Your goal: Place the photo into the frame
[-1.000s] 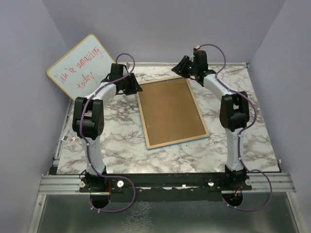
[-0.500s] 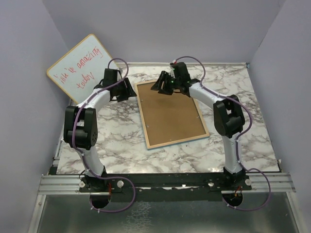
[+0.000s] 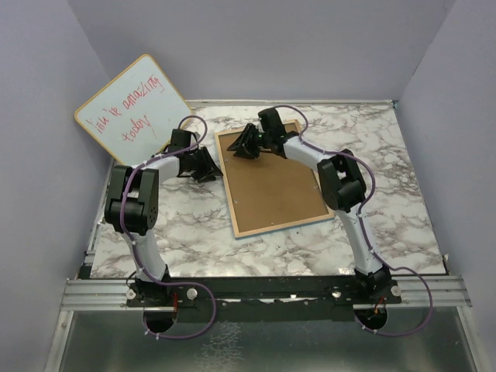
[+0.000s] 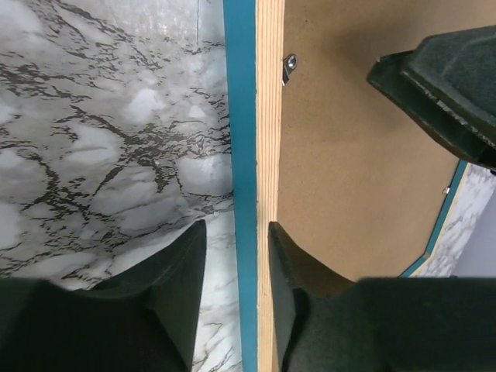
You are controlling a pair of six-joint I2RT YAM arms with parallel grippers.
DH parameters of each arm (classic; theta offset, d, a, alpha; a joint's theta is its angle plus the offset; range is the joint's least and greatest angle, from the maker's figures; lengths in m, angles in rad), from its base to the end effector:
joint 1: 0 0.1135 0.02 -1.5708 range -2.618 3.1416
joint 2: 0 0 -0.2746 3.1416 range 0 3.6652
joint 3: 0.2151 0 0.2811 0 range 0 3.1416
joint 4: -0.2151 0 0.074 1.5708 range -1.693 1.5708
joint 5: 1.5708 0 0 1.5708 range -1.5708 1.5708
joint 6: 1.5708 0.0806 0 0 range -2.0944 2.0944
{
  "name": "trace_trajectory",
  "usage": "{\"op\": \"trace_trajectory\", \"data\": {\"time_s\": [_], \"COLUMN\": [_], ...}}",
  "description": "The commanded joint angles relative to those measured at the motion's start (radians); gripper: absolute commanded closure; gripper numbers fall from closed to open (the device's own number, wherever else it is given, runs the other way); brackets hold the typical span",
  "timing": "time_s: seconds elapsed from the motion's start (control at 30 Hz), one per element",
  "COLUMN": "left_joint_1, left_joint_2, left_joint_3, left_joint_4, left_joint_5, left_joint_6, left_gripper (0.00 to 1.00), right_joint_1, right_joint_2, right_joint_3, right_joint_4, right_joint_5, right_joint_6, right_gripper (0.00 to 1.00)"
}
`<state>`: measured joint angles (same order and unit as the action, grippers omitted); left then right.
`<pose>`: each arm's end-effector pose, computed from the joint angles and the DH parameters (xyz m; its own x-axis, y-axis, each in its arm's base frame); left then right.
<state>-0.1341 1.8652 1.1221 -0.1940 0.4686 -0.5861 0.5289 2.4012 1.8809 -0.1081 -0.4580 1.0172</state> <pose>0.4202 -0.0934 0.1171 -0.8779 -0.3795 -0.2920 -0.1215 0.7664 -0.6307 0.5080 0.3381 0.1283 -0.9145 0.3493 -0.2042 0.0314 0.5646 0.8248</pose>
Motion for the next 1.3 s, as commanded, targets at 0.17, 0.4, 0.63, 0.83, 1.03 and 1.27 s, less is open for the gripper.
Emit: {"op": "trace_trajectory", "data": {"time_s": [0.17, 0.4, 0.63, 0.83, 1.03, 1.27], "left_joint_1": [-0.002, -0.004, -0.005, -0.005, -0.005, -0.006], "left_joint_2": [0.053, 0.085, 0.087, 0.091, 0.094, 0.095], "left_joint_3": [-0.044, -0.041, -0.048, -0.051, -0.054, -0.059], "left_joint_4": [0.043, 0.043, 0.039, 0.033, 0.027, 0.026], "left_joint_5": [0.053, 0.043, 0.046, 0.050, 0.050, 0.048], "left_joint_6": [-0.017, -0.011, -0.008, -0.002, 0.006, 0.006], "left_gripper": [0.70, 0.72, 0.75, 0.76, 0.77, 0.78], "right_joint_1": [0.039, 0.049, 0.048, 0.053, 0.069, 0.073], "right_joint_2": [0.108, 0.121, 0.165, 0.195, 0.184, 0.209], "right_joint_3": [0.131, 0.128, 0.153, 0.138, 0.115, 0.106], "right_joint_4": [-0.075, -0.156, -0.175, -0.120, -0.094, -0.073], "right_joint_5": [-0.008, 0.051, 0.067, 0.047, 0.046, 0.055], "right_joint_6": [0.086, 0.050, 0.054, 0.100, 0.117, 0.198], "right_gripper": [0.61, 0.63, 0.63, 0.62, 0.62, 0.62]}}
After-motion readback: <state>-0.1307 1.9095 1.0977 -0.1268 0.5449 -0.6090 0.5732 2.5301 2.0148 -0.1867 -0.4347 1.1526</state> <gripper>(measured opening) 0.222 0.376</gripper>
